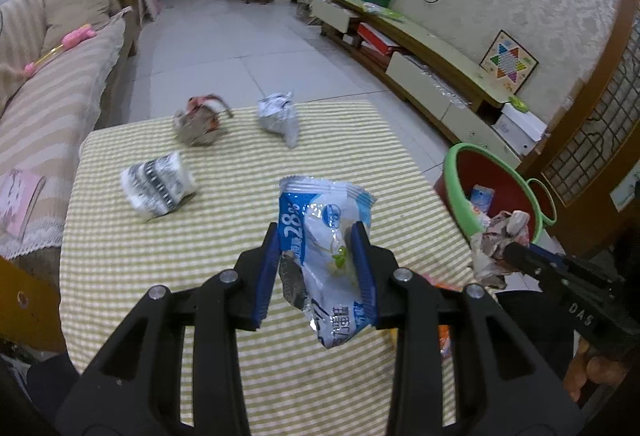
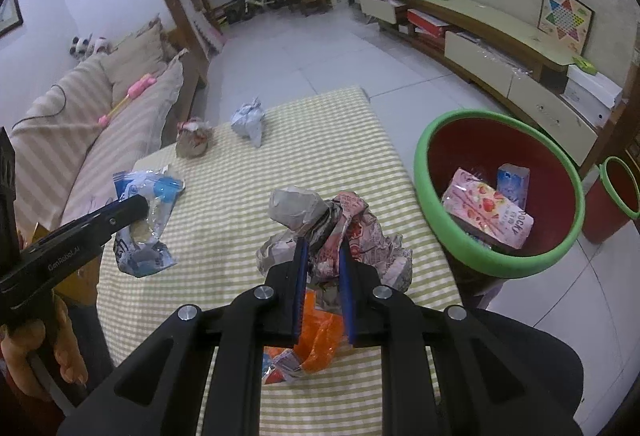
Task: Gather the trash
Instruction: 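Carry the packet and crumpled paper over the bin, then open both tools over the bin to drop the packet and paper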
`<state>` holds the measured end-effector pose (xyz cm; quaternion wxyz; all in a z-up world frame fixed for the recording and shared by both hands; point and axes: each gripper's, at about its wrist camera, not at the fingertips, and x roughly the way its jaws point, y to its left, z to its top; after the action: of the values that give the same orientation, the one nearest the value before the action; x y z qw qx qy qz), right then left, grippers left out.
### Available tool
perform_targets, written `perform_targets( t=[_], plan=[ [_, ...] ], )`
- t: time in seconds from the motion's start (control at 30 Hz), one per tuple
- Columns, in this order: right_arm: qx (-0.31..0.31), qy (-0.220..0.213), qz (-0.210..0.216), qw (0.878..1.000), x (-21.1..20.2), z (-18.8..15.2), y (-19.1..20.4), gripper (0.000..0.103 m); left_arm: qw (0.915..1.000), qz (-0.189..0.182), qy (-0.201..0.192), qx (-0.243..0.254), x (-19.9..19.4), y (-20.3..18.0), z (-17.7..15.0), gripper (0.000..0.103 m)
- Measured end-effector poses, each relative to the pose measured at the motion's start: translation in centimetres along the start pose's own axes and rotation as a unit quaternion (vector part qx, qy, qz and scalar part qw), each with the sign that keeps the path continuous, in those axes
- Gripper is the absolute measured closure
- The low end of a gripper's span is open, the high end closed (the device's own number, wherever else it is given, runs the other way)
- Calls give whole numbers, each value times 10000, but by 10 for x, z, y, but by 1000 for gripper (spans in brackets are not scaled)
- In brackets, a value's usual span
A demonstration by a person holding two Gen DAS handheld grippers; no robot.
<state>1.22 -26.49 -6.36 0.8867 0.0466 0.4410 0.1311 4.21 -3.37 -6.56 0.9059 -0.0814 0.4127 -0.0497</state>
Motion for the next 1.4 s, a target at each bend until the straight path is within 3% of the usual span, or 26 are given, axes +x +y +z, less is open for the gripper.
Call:
perform_targets(
  t=[0.47, 0.83, 1.27, 1.4],
  plan=[
    [208, -185, -134, 9995, -13, 5, -36, 89, 9994, -174, -123, 263, 1, -33, 22, 70],
    [515, -336, -391, 9973, -16, 10, -89, 89, 9968, -354, -7, 712, 20, -87, 32, 70],
    [1145, -518, -777, 9890, -25, 14, -165, 89, 9884, -826, 262, 1244, 65, -163, 41, 70],
    [1242, -618, -821, 9869, -23, 23, -182, 89, 9853, -1196, 542, 1096, 87, -179, 49, 70]
  ],
)
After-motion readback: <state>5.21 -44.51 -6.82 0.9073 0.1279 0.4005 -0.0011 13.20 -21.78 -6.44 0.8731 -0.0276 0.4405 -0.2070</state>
